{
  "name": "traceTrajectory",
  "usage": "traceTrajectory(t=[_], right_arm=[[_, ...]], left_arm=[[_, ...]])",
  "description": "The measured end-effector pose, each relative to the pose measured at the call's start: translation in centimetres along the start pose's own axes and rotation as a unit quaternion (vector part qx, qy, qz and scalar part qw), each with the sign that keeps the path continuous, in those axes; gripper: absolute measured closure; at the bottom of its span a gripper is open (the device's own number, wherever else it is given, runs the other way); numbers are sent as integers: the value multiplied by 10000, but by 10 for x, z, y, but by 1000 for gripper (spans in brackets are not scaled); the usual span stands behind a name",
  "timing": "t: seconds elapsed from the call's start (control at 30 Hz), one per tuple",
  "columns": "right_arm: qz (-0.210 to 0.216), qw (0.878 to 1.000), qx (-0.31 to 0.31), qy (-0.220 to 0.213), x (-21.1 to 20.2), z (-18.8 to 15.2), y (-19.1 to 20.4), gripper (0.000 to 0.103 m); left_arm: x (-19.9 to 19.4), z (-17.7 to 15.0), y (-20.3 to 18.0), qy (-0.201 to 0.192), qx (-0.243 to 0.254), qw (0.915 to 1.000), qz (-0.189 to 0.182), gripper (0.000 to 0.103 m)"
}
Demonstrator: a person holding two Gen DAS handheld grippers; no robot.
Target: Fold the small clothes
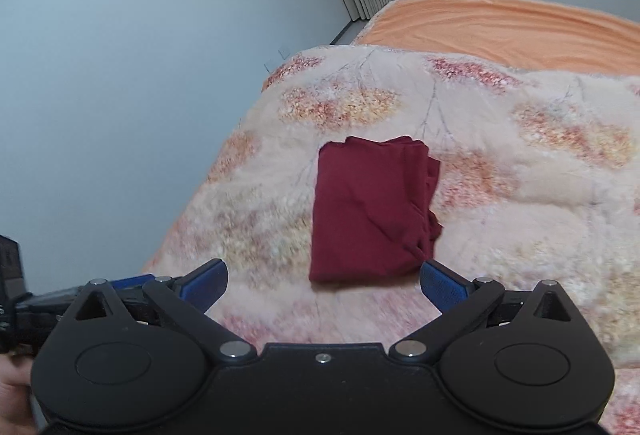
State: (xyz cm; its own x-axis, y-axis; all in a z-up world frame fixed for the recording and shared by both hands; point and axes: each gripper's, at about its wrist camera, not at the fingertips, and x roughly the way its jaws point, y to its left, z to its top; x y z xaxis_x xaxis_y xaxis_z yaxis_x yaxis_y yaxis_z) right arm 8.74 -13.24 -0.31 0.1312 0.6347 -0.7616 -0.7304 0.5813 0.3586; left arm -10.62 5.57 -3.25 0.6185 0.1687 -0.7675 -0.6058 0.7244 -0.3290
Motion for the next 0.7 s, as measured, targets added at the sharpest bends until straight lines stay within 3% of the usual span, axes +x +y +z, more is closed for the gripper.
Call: traceTrajectory(t=[0.23, 0.3, 0.4, 0.57, 0.7], right_arm=[[-64, 9995, -289, 69, -39, -62, 2, 1], [-64, 9996, -281, 39, -47, -72, 2, 1], [-66, 9996, -255, -81, -57, -77, 2, 1], [-79, 9993, -299, -204, -65, -73, 5, 1], [-53, 9991, -317, -284, -71, -68, 5, 1]], left_arm=[[-33, -51, -27, 124, 206, 9984, 502, 1], [-37, -57, -32, 107, 167, 9987, 474, 1], [-43, -60, -36, -49, 82, 9992, 383, 1], [-47, -56, -43, -189, 172, 9971, 716, 1], [-46, -50, -41, -178, 60, 9982, 575, 1]])
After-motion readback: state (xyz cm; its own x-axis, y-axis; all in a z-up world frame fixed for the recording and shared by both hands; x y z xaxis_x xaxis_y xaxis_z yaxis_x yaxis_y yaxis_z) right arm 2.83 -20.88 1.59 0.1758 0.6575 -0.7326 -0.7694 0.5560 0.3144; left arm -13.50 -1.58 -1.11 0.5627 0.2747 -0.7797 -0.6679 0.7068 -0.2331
